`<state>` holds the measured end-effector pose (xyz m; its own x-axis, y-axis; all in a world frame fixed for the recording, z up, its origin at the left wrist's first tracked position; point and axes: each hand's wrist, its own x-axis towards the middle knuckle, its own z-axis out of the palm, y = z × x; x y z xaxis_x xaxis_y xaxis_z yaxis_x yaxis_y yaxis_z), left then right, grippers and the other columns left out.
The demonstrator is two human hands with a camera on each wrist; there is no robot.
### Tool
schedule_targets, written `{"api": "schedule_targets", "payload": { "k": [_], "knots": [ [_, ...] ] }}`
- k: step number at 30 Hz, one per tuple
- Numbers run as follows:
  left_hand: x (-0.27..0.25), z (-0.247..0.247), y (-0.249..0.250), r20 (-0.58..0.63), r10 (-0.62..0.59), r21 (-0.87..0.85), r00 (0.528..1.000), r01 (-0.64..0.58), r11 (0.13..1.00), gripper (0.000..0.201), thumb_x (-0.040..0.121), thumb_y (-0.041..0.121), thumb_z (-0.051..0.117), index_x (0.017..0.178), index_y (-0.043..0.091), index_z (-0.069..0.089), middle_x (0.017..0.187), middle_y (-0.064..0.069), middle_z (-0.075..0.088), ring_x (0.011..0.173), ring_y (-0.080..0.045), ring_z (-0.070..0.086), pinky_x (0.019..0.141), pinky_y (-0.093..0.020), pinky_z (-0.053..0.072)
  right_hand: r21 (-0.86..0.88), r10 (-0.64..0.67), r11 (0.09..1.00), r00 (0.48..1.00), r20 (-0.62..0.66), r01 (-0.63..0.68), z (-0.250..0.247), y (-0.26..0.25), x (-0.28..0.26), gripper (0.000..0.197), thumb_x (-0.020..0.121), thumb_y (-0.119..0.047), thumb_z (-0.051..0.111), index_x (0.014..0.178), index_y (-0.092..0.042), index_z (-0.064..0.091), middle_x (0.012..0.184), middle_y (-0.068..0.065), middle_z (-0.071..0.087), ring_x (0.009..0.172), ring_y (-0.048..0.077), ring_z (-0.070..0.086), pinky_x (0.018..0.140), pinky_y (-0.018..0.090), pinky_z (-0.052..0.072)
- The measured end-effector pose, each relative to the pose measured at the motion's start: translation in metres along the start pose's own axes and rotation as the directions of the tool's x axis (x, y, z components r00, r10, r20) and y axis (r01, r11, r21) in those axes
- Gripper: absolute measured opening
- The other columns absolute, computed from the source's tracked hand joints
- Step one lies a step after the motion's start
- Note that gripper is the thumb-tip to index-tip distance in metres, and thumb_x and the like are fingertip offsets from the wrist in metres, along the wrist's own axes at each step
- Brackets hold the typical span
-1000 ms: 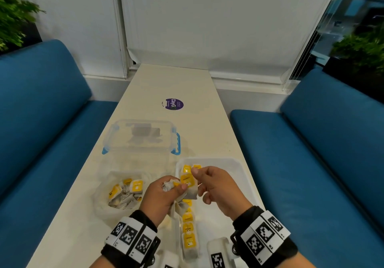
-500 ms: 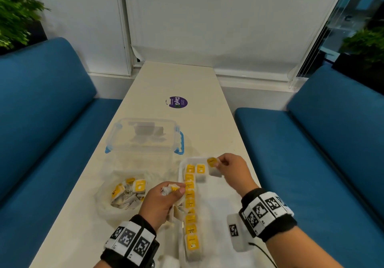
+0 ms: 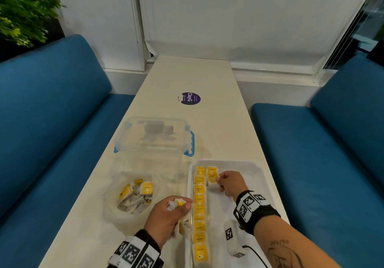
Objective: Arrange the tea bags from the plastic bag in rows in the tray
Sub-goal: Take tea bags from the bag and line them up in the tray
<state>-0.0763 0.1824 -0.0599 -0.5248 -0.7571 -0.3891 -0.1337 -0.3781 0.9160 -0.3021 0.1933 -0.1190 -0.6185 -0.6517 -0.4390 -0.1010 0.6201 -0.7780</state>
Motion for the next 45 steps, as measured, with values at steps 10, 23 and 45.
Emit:
{"api": "schedule_targets", "payload": {
  "k": [10, 23, 45],
  "knots": [
    [0.005, 0.004, -0.003, 0.035, -0.055, 0.015, 0.998, 0.055, 0.998, 0.008, 0.084, 0.008, 0.063, 0.091, 0.004, 0.067, 0.05, -0.004, 0.06, 0.033, -0.012, 0.054, 0.031, -0.012, 0.031, -0.002, -0.023, 1.0, 0.998, -0.062, 0.023, 0.004, 0.003, 0.005, 0.029, 0.079, 0.001, 0.068, 0.069, -0.015, 0.046, 0.06, 0.005, 0.055, 0.027, 0.003, 0.048, 0.041, 0.017, 0.04],
    [0.009, 0.002, -0.007, 0.101, -0.046, -0.014, 0.994, 0.047, 0.999, 0.014, 0.086, 0.018, 0.063, 0.096, 0.008, 0.066, 0.055, -0.007, 0.063, 0.04, -0.014, 0.056, 0.036, -0.014, 0.03, -0.032, -0.151, 0.988, 0.977, -0.152, 0.148, -0.012, 0.0, -0.007, 0.025, 0.075, 0.003, 0.071, 0.082, -0.013, 0.053, 0.072, 0.001, 0.053, 0.075, 0.021, 0.054, 0.065, 0.022, 0.043],
    [0.001, 0.028, -0.011, 0.298, -0.121, -0.344, 0.947, 0.224, 0.912, 0.034, 0.072, 0.042, 0.06, 0.093, 0.016, 0.066, 0.069, -0.007, 0.063, 0.054, -0.016, 0.058, 0.058, -0.021, 0.03, -0.092, -0.326, 0.935, 0.934, 0.147, 0.341, -0.01, -0.048, -0.152, 0.008, 0.085, -0.014, 0.066, 0.083, -0.009, 0.061, 0.056, -0.003, 0.055, 0.038, -0.002, 0.049, 0.037, 0.006, 0.031]
  ]
}}
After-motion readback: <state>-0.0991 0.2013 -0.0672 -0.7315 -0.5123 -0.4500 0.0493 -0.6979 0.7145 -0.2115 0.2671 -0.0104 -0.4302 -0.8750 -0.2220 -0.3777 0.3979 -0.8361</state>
